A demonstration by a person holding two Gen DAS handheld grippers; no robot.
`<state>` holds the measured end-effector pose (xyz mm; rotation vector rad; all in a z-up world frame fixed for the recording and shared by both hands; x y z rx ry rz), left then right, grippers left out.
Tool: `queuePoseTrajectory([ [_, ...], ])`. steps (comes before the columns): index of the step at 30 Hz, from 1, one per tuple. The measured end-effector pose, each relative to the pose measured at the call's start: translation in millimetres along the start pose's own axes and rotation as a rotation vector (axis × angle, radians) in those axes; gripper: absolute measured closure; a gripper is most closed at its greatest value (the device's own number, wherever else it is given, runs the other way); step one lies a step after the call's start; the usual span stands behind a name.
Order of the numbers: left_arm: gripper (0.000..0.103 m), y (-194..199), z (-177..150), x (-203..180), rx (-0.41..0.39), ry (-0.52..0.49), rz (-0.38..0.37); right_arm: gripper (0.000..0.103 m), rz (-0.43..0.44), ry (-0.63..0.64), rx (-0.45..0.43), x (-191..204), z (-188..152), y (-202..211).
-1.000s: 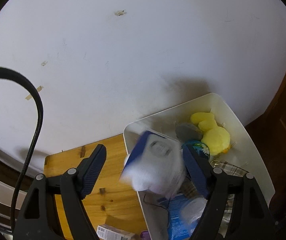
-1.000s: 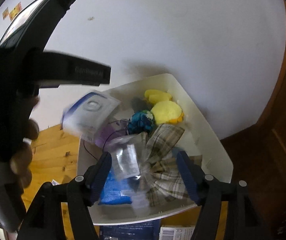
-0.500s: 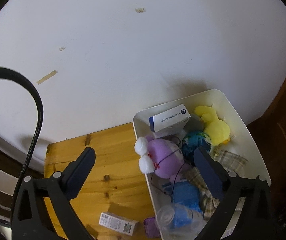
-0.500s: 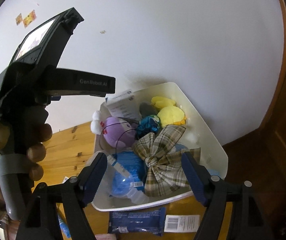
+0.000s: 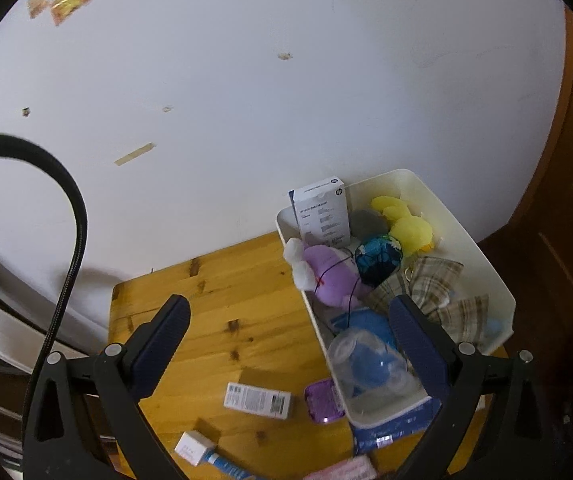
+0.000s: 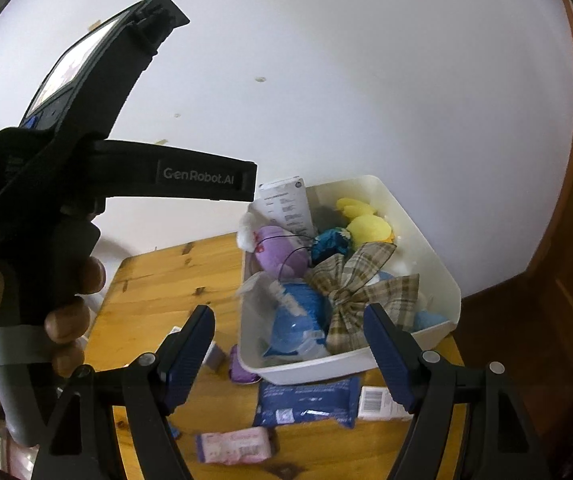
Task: Organize objects
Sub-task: 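Withdraw both tools from the tray toward the small white box and blue tube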
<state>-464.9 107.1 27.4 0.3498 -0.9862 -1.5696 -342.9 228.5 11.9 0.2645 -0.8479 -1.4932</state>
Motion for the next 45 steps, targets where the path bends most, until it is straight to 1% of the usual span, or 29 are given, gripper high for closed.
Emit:
queuePoseTrajectory([
  [9, 0.003, 42.7, -28.9, 22.1, -0.031, 0.019, -0.014, 0.026, 0.026, 0.021, -0.015, 16.2, -17.4, 31.0],
  [23, 0.003, 82.7, -78.1, 49.6, -0.054, 0.043, -0.040, 0.025, 0.050, 0.055, -0.024, 35.3, -41.7, 61.8],
  [27, 0.003, 88.8, -94.4, 58.4, -0.051, 0.049, -0.056, 0.025, 0.058, 0.070, -0.025, 41.5, -48.6, 69.5],
  [32, 0.003, 92.7, -115.4, 72.3, -0.047, 0.059, -0.055, 0.025, 0.061, 0.091, -0.017, 50.2, -55.9, 72.9],
  [45, 0.003, 73.1, -159.7, 106.9, 0.005, 0.099, -0.071, 0.025, 0.064, 0.147, 0.023, 76.3, -74.1, 61.2],
])
Point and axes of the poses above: each gripper's, at about its wrist camera, not at the fingertips, and y roughly against the way its jaws point, x to its left, z to its top, the point moved 1 cm from there along -y, roughly the way its jaws point, and after that the axes turned 10 degrees about -y, right-handed, at the moved point
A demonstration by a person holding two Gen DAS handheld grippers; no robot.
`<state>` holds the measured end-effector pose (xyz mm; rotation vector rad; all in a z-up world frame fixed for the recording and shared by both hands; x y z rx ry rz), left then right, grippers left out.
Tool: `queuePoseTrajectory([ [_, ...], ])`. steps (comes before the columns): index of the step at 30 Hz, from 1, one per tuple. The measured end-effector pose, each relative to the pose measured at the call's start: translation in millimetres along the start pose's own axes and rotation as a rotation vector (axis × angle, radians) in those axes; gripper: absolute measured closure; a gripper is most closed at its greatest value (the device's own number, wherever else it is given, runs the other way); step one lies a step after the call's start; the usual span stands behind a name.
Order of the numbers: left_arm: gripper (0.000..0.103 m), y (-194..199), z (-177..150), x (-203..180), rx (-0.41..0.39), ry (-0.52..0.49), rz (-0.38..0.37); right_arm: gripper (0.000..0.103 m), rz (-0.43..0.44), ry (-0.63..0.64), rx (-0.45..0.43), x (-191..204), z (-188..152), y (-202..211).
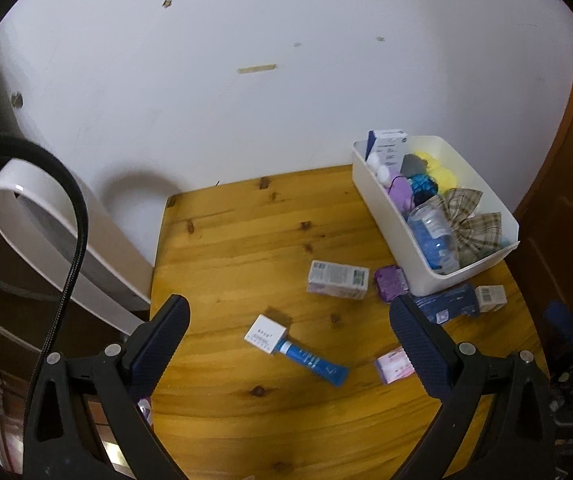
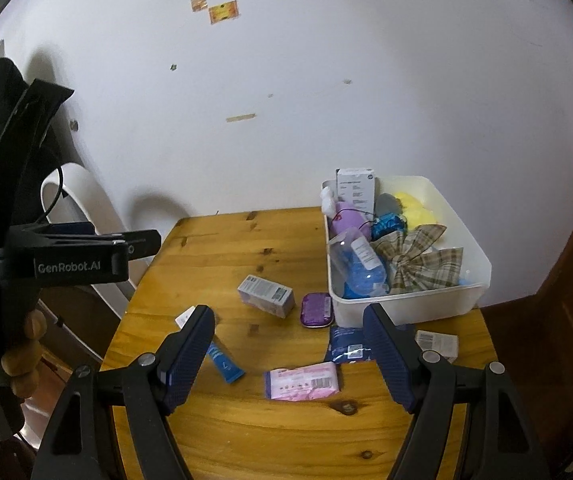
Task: Organize objects
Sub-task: 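Withdraw both tools from the tray toward the small white box and blue tube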
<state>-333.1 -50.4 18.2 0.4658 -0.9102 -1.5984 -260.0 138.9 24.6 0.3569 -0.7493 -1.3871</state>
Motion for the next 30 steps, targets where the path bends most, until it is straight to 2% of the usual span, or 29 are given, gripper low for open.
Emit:
queuePoseTrajectory([
  [19, 0.003, -43.6, -60.0, 60.5, 0.083, 0.084, 0.002, 0.025, -0.002, 0.097, 0.120, 39.7, -28.0, -45.0],
  [30, 0.003, -75.8, -93.4, 88.1, 0.153, 0.106, 0.016, 0.025, -0.011, 0.084, 0.220, 27.5, -50.4, -86.6],
])
Point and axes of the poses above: each gripper's, at about its wrist camera, not at the fingertips, and y roughly against the way its jaws point, x to its left, z to its top, the point moved 1 cm from there along -y, roughly the way its jaws point, and after that the axes turned 10 degrees about -y, right-handed, at the moved point
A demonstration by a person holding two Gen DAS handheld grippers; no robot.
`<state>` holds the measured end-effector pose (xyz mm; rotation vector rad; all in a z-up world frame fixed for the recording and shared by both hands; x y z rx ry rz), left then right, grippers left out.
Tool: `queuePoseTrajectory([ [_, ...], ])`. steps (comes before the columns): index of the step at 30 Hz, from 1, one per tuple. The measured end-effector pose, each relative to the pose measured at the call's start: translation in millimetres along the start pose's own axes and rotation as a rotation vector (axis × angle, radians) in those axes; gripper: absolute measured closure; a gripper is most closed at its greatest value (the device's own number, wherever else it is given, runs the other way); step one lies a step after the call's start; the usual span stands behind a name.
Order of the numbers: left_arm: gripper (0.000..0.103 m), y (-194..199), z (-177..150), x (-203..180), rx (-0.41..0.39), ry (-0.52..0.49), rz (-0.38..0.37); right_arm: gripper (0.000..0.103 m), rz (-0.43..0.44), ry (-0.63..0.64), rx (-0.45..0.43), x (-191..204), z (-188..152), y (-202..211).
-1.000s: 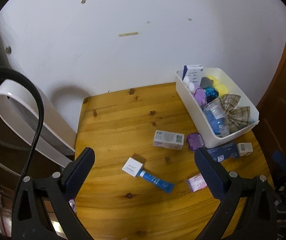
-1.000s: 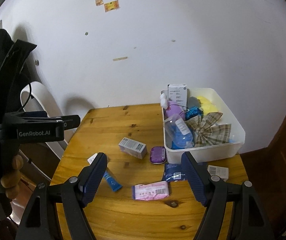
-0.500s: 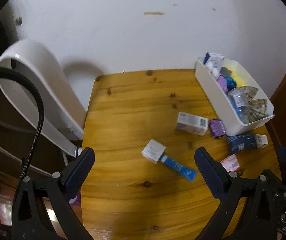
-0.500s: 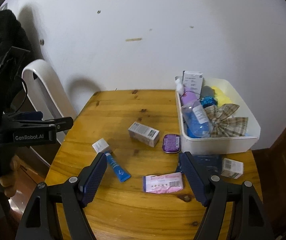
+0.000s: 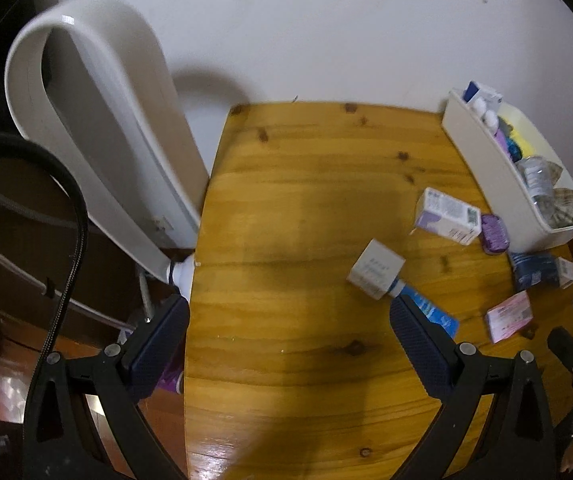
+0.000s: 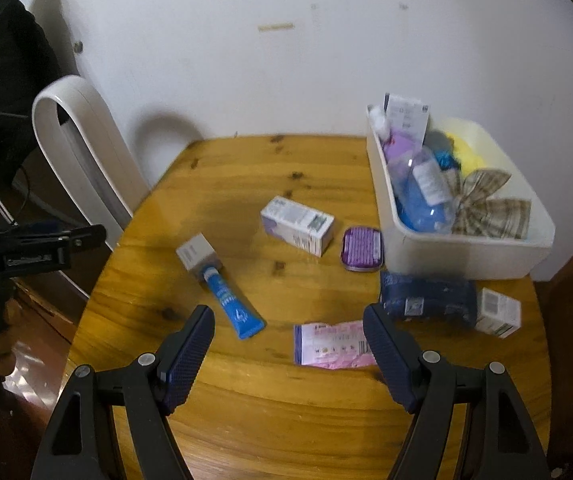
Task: Organize objects
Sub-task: 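Withdraw both tools from the tray toward the small white box and blue tube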
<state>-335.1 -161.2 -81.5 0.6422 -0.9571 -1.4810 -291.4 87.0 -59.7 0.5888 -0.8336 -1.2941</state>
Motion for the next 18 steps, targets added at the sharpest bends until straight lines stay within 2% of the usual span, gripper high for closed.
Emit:
queuePoseTrajectory([
  [10, 0.003, -41.1, -2.3, -13.2, 0.068, -0.046, -0.076, 0.025, 0.060, 0.035, 0.074, -1.5, -13.3, -42.8],
  [14, 0.002, -55.4, 0.4, -29.6, 0.082, -0.132, -0.108, 0.025, 0.072, 0.114, 0.079, 11.8, -22.7, -60.7],
  [18, 0.002, -62.5, 5.2, -45.5, 0.063, -0.234, -0.090, 0.025, 0.075, 0.205, 0.071, 28.6, -26.7, -78.0],
])
Point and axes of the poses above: each gripper's, at about its wrist camera, not at the fingertips, and y roughly against the way its jaws point, x to its left, z to its top, the point moved 1 cm from there along -y, roughly the way its jaws point, and after that the axes turned 10 degrees about -y, right-handed, at the moved point
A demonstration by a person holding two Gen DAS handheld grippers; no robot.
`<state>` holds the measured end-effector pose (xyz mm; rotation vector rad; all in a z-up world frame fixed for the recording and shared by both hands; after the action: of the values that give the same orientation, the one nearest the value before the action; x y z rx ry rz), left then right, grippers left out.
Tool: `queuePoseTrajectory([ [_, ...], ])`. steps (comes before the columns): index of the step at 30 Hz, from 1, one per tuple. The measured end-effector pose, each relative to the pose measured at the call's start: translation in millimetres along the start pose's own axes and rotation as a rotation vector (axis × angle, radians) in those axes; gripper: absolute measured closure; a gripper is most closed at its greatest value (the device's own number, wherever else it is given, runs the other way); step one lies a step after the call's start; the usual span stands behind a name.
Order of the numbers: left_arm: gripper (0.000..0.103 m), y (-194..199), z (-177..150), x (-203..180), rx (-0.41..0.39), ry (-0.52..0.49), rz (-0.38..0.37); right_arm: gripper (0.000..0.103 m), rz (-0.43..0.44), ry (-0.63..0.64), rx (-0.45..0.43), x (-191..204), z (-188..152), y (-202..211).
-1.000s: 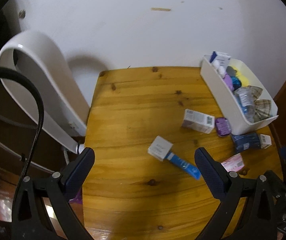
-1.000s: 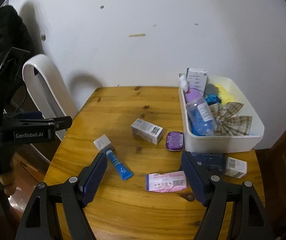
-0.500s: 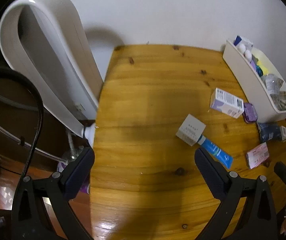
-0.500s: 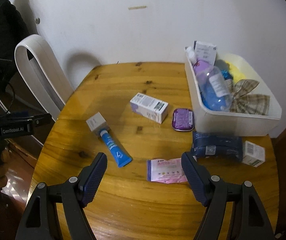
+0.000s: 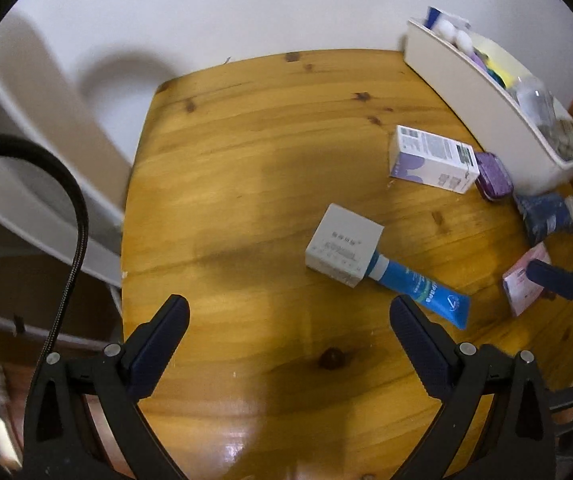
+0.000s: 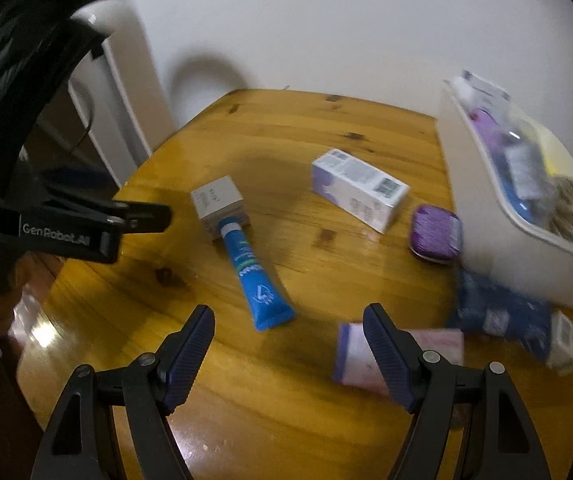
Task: Organize objects
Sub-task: 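Withdraw both tools from the tray toward the small white box and blue tube, then grasp the small white box with the left tool while the right tool grasps the blue tube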
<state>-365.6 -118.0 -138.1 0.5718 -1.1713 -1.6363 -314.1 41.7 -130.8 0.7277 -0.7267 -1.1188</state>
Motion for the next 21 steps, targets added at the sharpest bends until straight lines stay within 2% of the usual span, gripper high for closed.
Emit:
queuePoseTrajectory([
  [6, 0.002, -10.1, 13.9, -6.7, -0.001, -0.091, -0.007, 0.028, 0.029, 0.061, 0.008, 13.3, 7.6, -30.4],
  [10, 0.002, -21.5, 21.5, -9.4, 0.013, -0.118, -0.016, 0.048, 0.043, 0.078, 0.049, 16.8, 7.5, -47.6],
  [14, 0.002, -35.6, 27.7, -11.9, 0.036, -0.158, -0.028, 0.057, 0.048, 0.080, 0.062, 15.7, 5.5, -54.4],
  [17, 0.002, -41.4, 29.7, -13.2, 0.046, -0.168, -0.037, 0.073, 0.058, 0.076, 0.061, 14.0, 4.7, -52.7],
  [21, 0.003, -46.9, 29.4, -13.7, 0.059, -0.173, -0.051, 0.078, 0.076, 0.037, 0.069, 5.5, 0.9, -47.6],
])
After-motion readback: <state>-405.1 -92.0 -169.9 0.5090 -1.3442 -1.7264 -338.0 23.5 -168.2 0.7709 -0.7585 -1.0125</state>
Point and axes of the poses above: each gripper's, at about its wrist camera, not at the fingertips, and y roughly against the way its jaws point, x to its left, z to its top, the point moved 1 cm from there along -y, roughly the way its jaws point, and after that the axes turned 10 degrees about -y, right-handed, at the moved point
